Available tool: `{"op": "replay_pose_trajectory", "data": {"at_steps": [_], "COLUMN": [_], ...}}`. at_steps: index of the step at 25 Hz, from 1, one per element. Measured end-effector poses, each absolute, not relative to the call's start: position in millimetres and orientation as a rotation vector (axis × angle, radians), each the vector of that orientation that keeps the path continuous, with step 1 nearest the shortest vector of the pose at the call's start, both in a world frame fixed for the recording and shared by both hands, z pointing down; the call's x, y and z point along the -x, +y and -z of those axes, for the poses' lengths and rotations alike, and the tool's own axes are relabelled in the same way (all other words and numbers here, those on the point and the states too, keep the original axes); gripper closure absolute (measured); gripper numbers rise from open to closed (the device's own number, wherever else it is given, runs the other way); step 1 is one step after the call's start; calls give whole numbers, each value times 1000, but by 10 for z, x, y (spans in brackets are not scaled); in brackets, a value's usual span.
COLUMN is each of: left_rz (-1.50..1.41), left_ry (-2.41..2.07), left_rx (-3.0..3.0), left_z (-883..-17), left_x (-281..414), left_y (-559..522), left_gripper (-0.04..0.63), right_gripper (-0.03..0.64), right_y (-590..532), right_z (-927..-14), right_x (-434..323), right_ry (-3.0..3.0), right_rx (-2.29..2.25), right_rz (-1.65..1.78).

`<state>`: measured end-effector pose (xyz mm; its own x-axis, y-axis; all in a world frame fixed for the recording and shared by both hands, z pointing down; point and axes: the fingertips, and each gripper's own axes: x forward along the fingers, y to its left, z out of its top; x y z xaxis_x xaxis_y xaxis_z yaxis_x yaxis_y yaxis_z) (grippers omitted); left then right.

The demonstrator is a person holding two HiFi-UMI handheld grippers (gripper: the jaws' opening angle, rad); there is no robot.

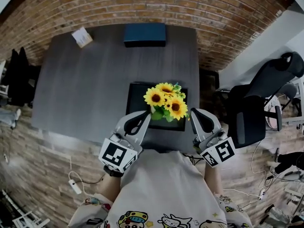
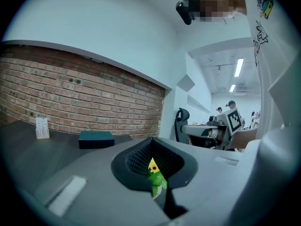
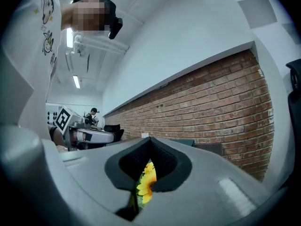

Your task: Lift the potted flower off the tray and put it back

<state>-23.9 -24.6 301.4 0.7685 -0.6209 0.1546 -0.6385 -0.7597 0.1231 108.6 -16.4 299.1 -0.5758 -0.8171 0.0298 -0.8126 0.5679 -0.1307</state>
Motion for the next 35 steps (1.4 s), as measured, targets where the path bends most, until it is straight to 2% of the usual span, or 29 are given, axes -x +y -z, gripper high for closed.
{"op": "replay_pose_trajectory", "data": {"at_steps": [35], "left_rz": [-180], "left_ry": [-1009], "left_rx": [-2788], "left_z": [-3071], "left_x": [380], "left_y": [-392], "left_gripper": [580], "right_gripper": [615], "right_y": [-265], "right_z": [-3052], "right_x": [-948], "right_ry": [2785], "right_rx": [1445], "right_rz": [221]}}
